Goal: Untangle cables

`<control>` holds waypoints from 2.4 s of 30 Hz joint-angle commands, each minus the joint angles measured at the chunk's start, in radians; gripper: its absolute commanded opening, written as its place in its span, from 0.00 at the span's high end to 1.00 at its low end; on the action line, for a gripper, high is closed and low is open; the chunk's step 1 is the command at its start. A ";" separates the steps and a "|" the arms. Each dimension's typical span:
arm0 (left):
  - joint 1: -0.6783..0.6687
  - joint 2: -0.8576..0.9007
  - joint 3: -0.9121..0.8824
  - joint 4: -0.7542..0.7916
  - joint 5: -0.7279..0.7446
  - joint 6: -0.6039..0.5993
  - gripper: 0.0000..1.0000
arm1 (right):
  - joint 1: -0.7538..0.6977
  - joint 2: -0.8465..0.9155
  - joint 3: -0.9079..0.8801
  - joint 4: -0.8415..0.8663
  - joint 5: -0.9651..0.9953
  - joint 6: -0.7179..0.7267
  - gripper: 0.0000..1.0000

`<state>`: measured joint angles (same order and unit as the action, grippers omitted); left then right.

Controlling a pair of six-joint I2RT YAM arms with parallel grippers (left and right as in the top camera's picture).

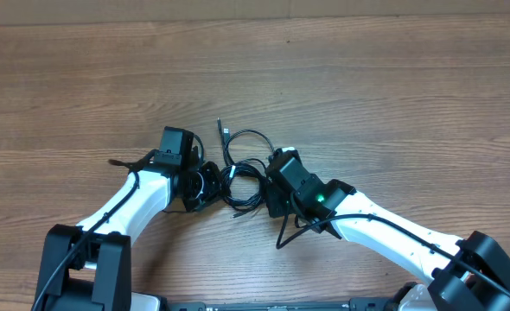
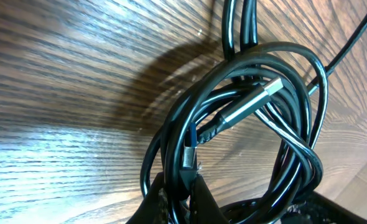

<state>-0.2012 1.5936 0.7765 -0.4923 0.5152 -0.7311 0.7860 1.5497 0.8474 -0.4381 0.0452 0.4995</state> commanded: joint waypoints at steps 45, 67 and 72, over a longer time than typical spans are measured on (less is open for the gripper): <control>-0.002 0.008 -0.001 0.122 0.110 -0.058 0.82 | -0.097 0.143 0.037 0.030 -0.089 0.397 0.51; -0.234 0.048 -0.002 0.158 -0.429 -0.226 0.51 | -0.148 -0.007 0.037 -0.066 -0.193 0.394 0.19; -0.252 0.122 -0.002 0.160 -0.504 -0.203 0.65 | -0.148 -0.007 0.037 -0.074 -0.197 0.394 0.07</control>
<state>-0.4458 1.6402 0.7815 -0.3283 0.1200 -0.9440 0.6384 1.5566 0.8642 -0.5102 -0.1421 0.8898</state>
